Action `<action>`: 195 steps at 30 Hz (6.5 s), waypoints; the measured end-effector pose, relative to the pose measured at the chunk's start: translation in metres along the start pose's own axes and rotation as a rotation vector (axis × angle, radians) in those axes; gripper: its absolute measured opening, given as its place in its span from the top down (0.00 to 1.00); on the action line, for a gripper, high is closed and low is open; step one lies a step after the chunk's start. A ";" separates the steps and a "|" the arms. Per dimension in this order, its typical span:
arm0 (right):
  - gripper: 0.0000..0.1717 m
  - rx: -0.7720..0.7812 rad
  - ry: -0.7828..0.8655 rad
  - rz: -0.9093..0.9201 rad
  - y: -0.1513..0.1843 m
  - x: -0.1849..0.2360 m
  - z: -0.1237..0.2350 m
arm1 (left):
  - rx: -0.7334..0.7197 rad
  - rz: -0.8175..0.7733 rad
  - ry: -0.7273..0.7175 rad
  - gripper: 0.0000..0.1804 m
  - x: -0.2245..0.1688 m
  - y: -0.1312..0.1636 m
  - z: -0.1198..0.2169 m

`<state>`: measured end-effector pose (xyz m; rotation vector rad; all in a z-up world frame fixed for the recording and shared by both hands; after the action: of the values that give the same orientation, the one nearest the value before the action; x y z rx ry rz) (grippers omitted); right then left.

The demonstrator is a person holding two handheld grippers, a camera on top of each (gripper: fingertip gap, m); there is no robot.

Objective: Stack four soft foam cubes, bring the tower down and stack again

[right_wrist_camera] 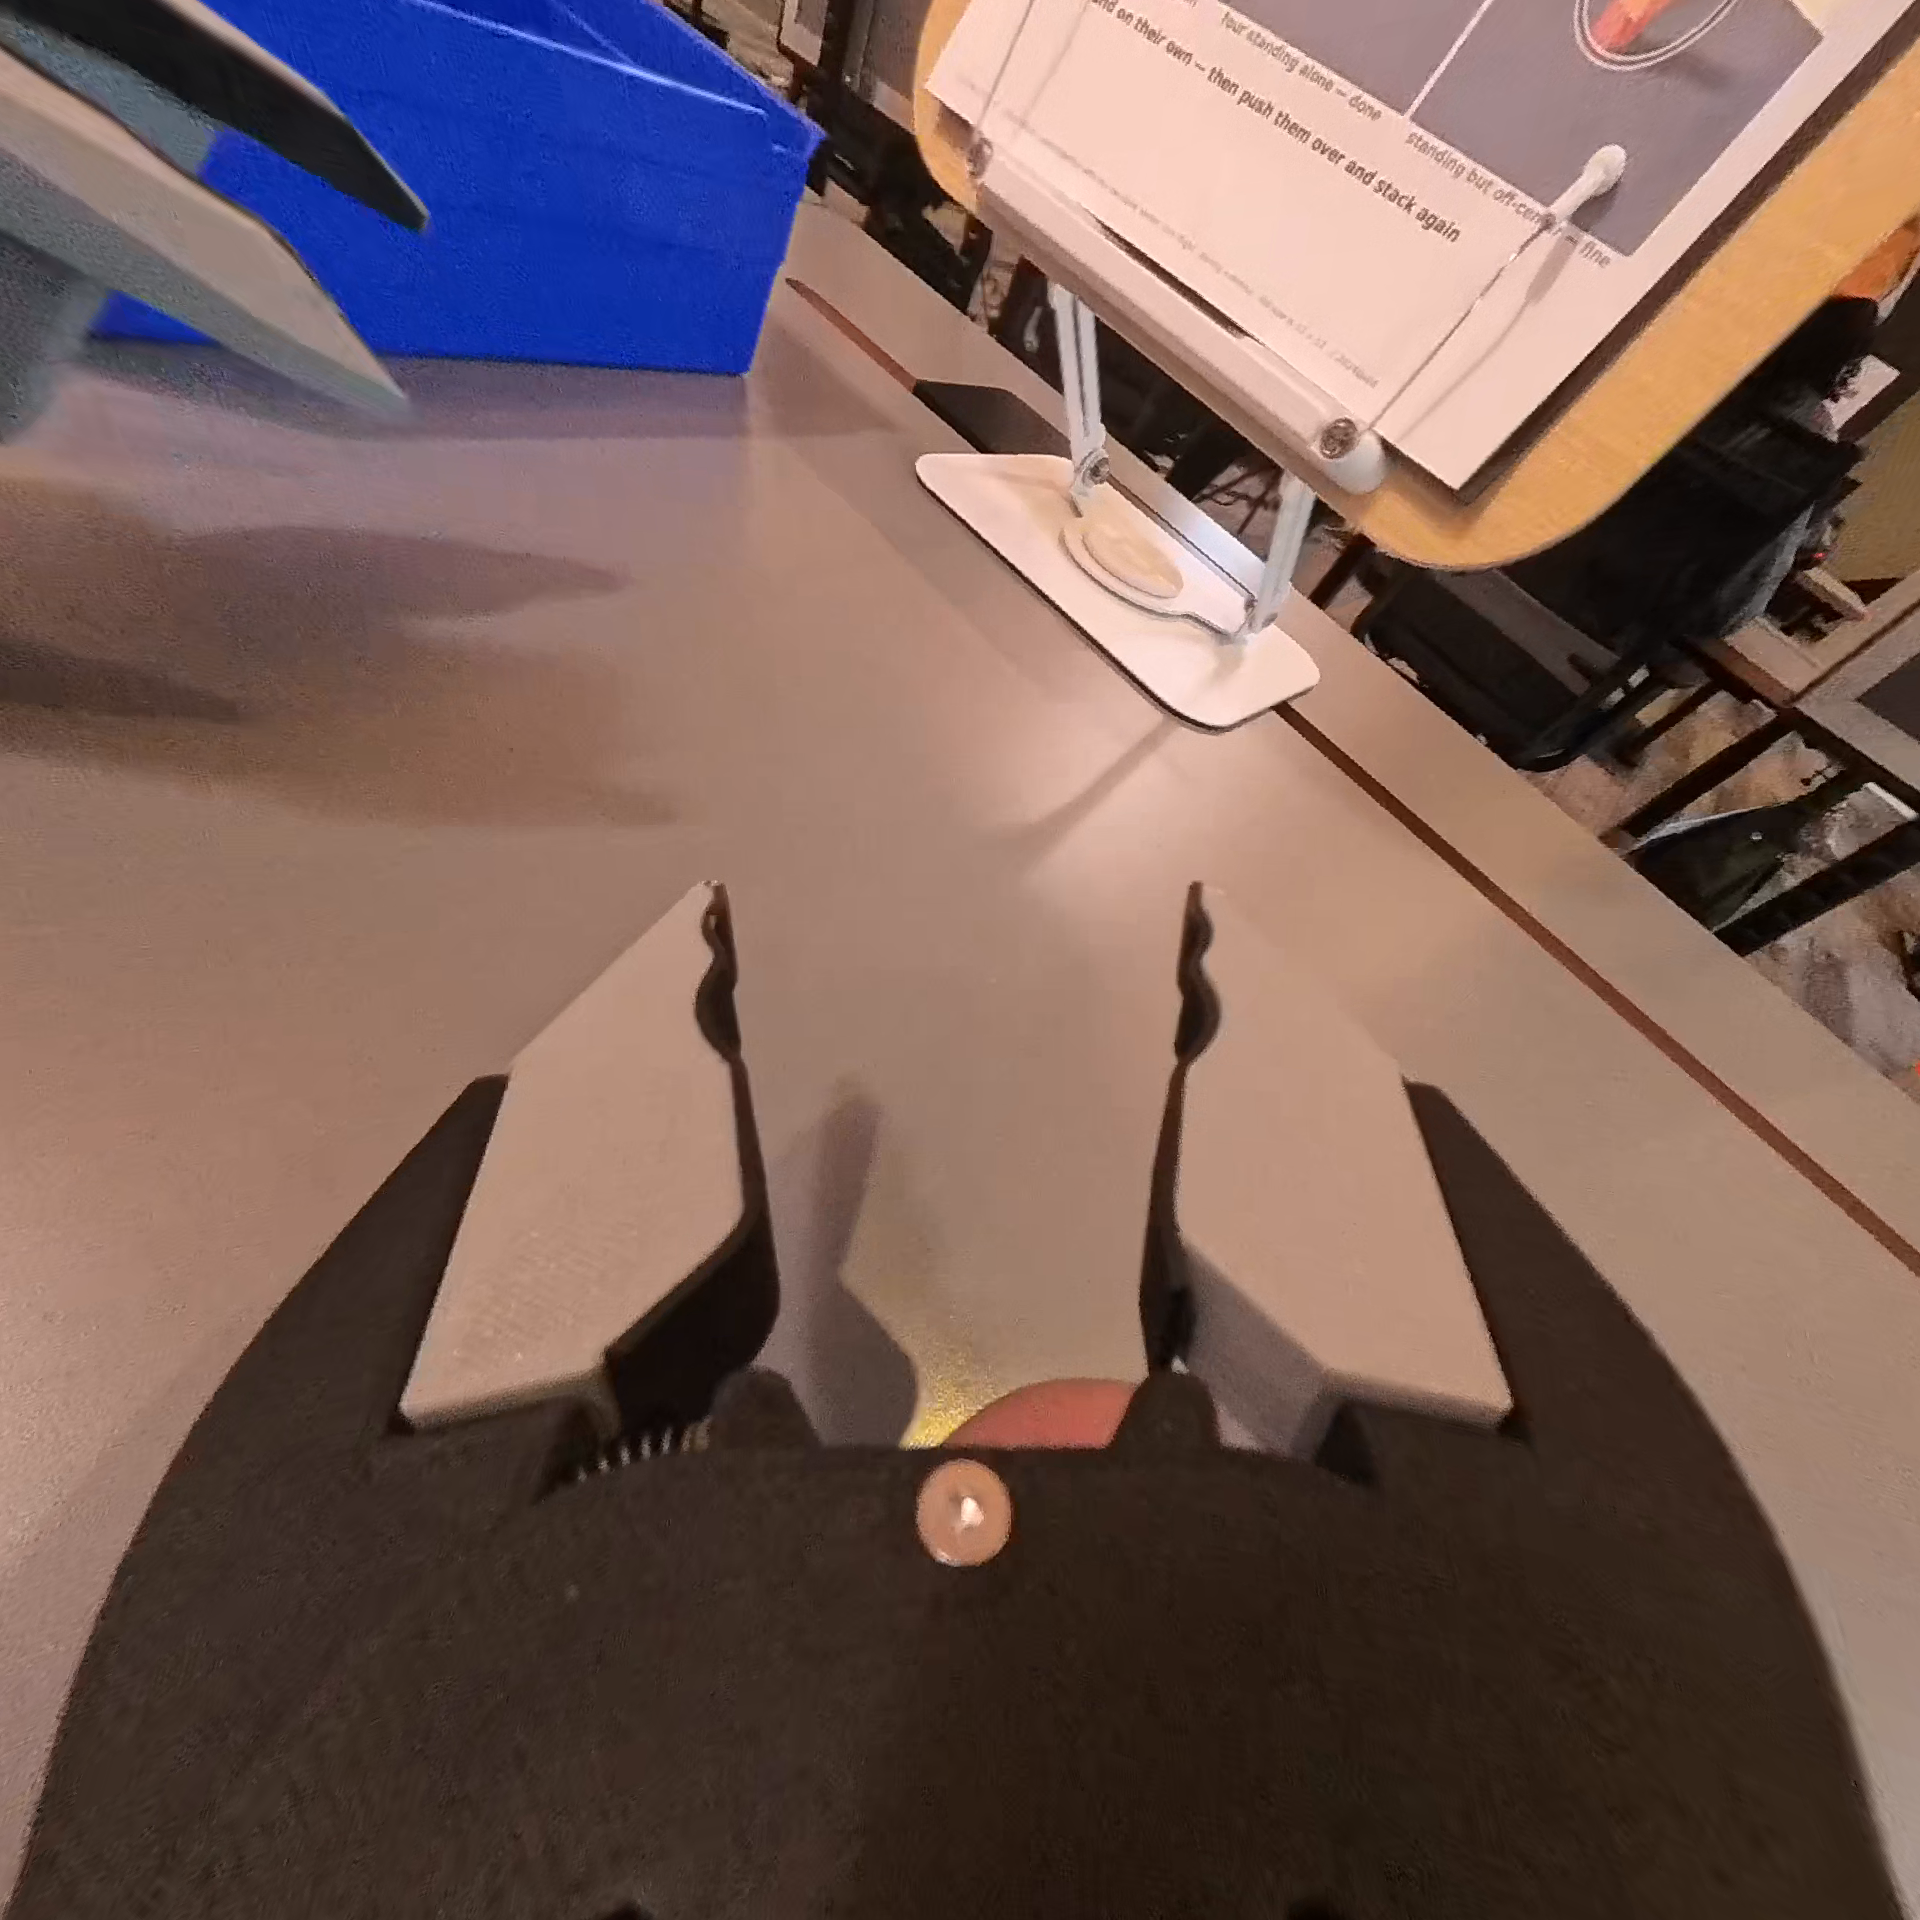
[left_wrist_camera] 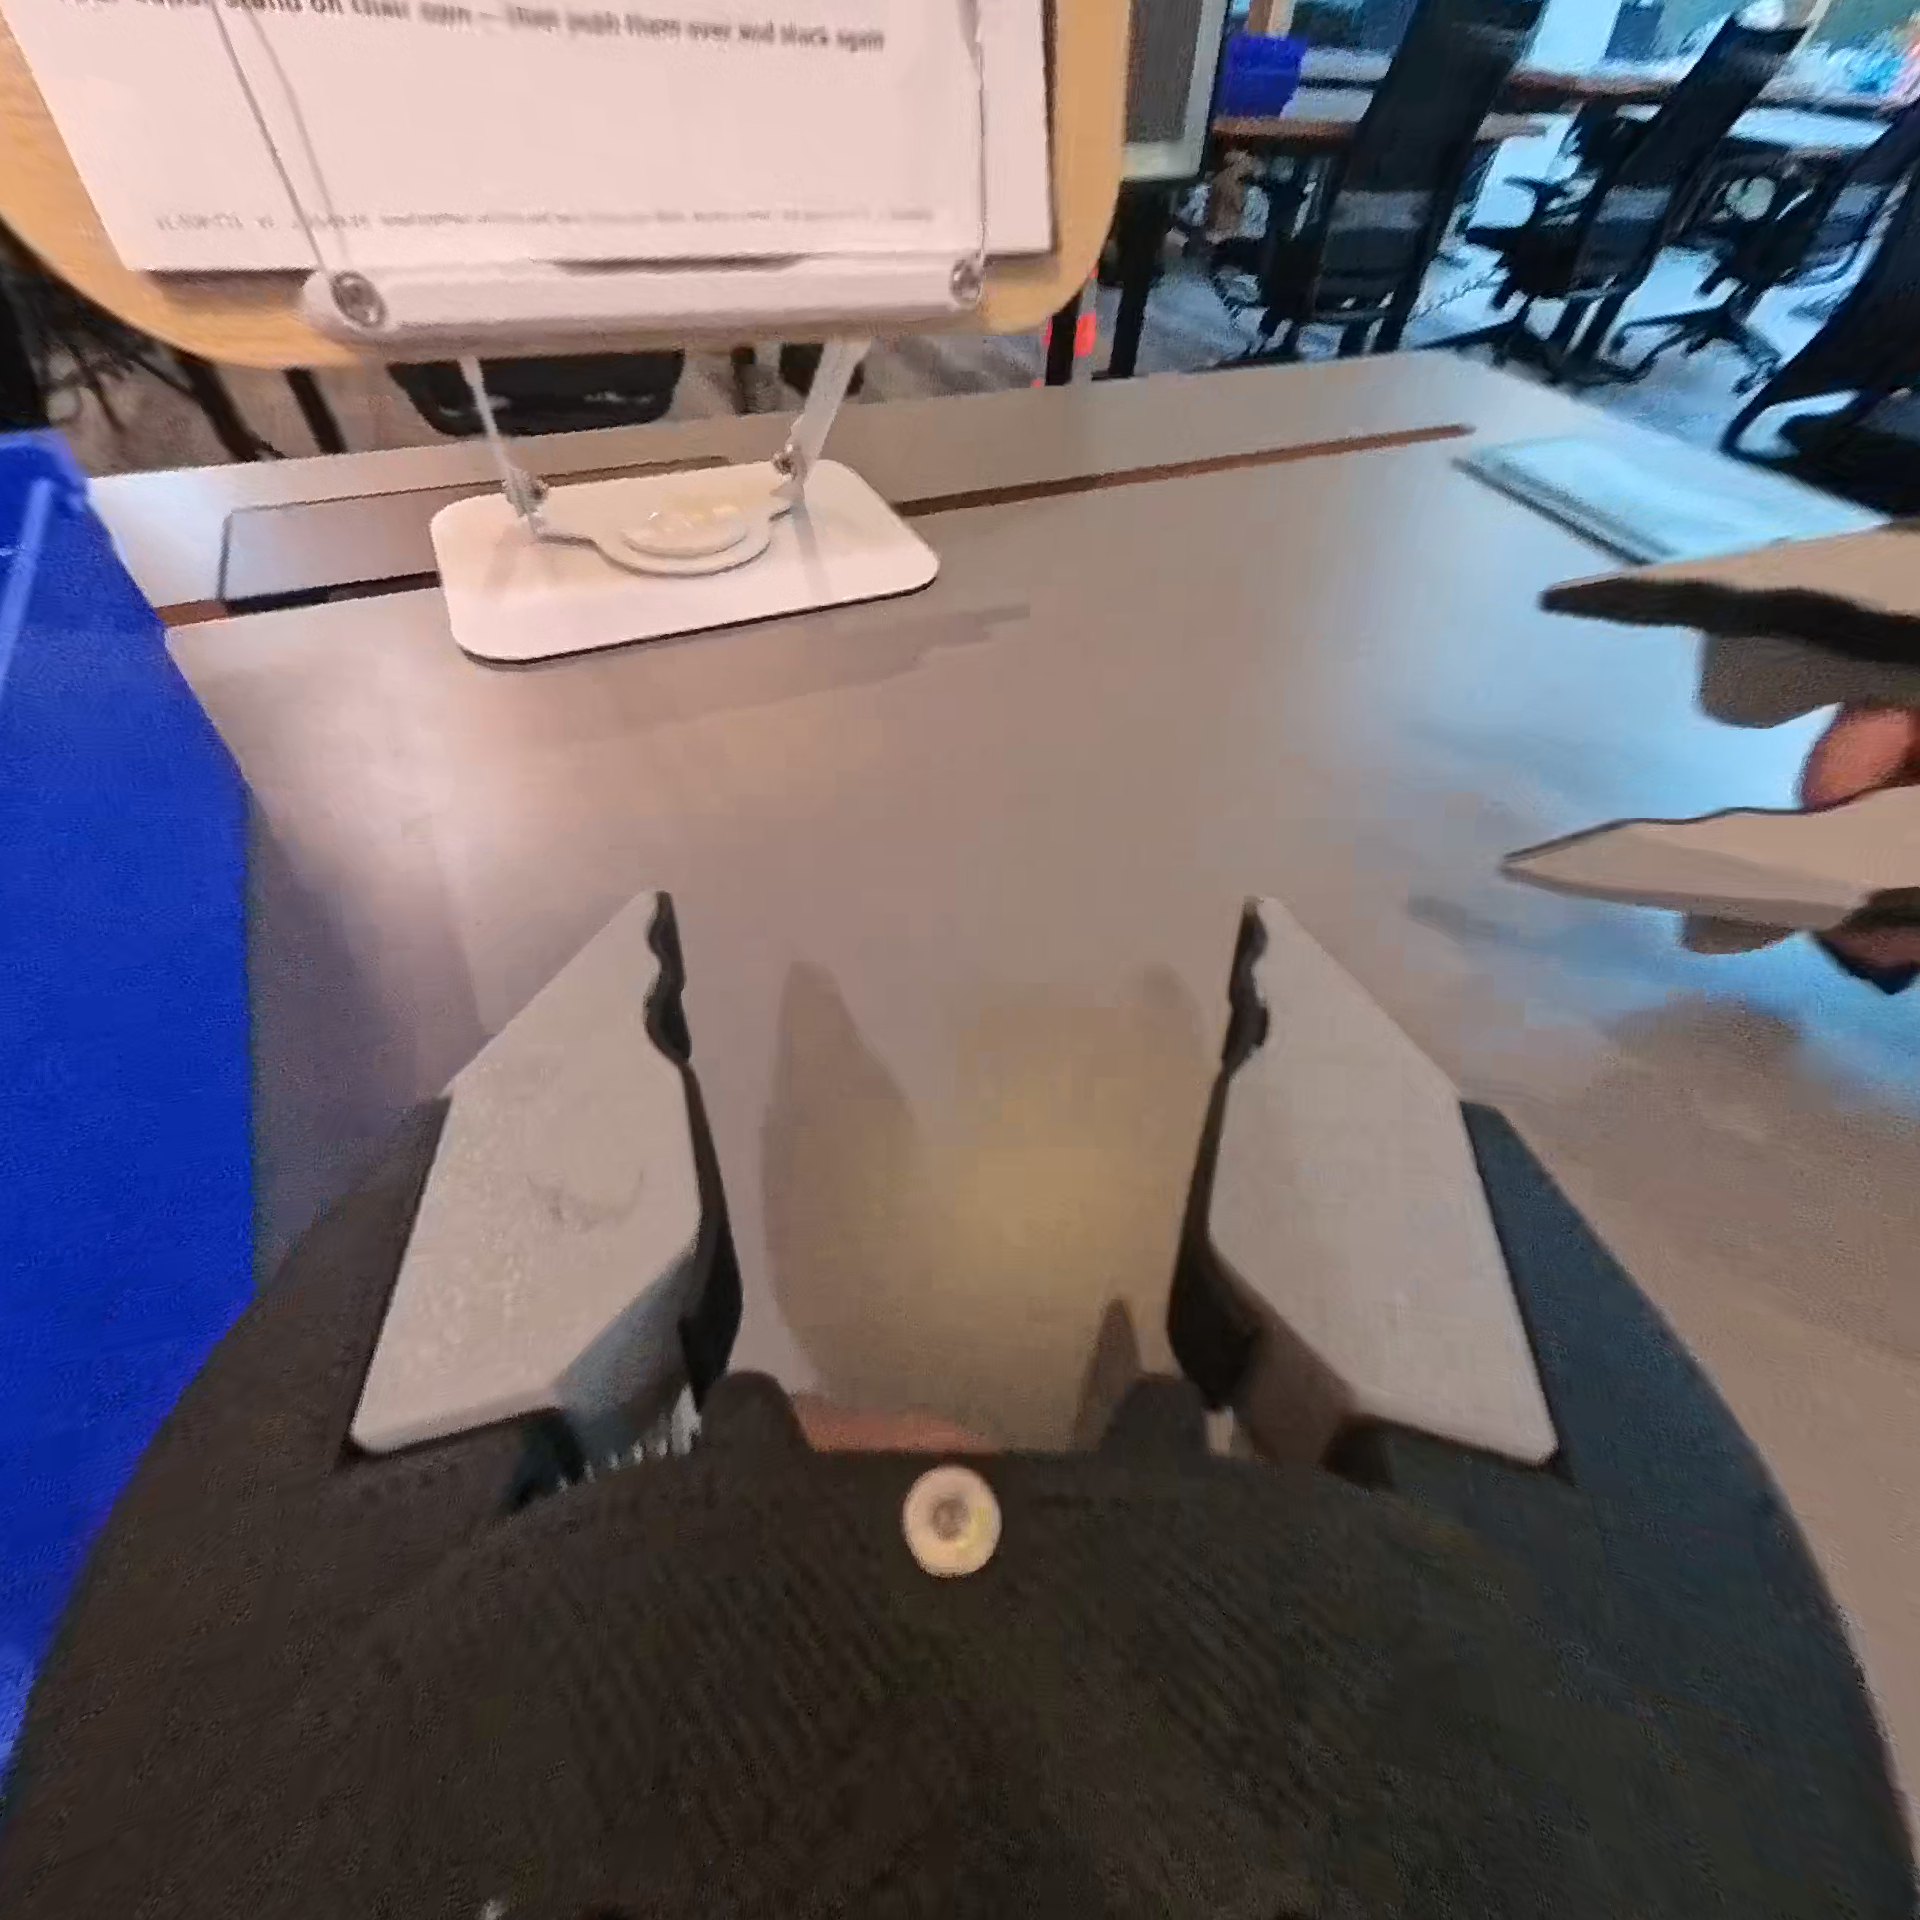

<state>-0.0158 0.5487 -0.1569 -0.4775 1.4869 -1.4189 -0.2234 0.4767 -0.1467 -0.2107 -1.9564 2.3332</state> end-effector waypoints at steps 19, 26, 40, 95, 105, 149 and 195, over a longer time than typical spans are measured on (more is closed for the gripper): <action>0.50 -0.045 -0.066 -0.112 -0.051 0.051 -0.062 | 0.157 0.028 -0.047 0.43 0.067 -0.024 0.116; 0.50 -0.022 -0.083 -0.122 -0.037 0.051 -0.050 | 0.140 -0.023 -0.160 0.46 0.118 -0.044 0.130; 0.51 -0.062 -0.084 -0.043 -0.045 0.063 -0.042 | 0.458 -0.016 -0.257 0.55 0.249 -0.036 0.059; 0.53 -0.087 -0.187 -0.120 -0.054 0.074 -0.034 | 0.971 -0.144 -0.077 0.85 0.285 0.000 0.034; 0.53 -0.087 -0.185 -0.125 -0.055 0.072 -0.034 | 0.886 -0.321 0.110 0.85 0.239 -0.035 0.029; 0.57 0.027 -0.114 -0.178 -0.028 0.015 -0.025 | 0.918 -0.881 0.900 0.77 -0.051 0.036 -0.060; 0.57 0.063 -0.135 -0.187 -0.017 0.023 -0.032 | 0.975 -0.406 0.258 0.68 0.223 0.035 -0.009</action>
<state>-0.0581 0.5426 -0.1558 -0.6736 1.3123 -1.5421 -0.4407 0.5144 -0.1937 -0.0229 -0.5365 2.4826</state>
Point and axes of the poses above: each gripper's, where its closed fingertips meet, z back along the fingers, y out of its underside, x = y × z across the jaws, the point moved 5 cm from there along z, back along the fingers, and after that the axes turned 8 degrees about -x, right-handed, at the moved point
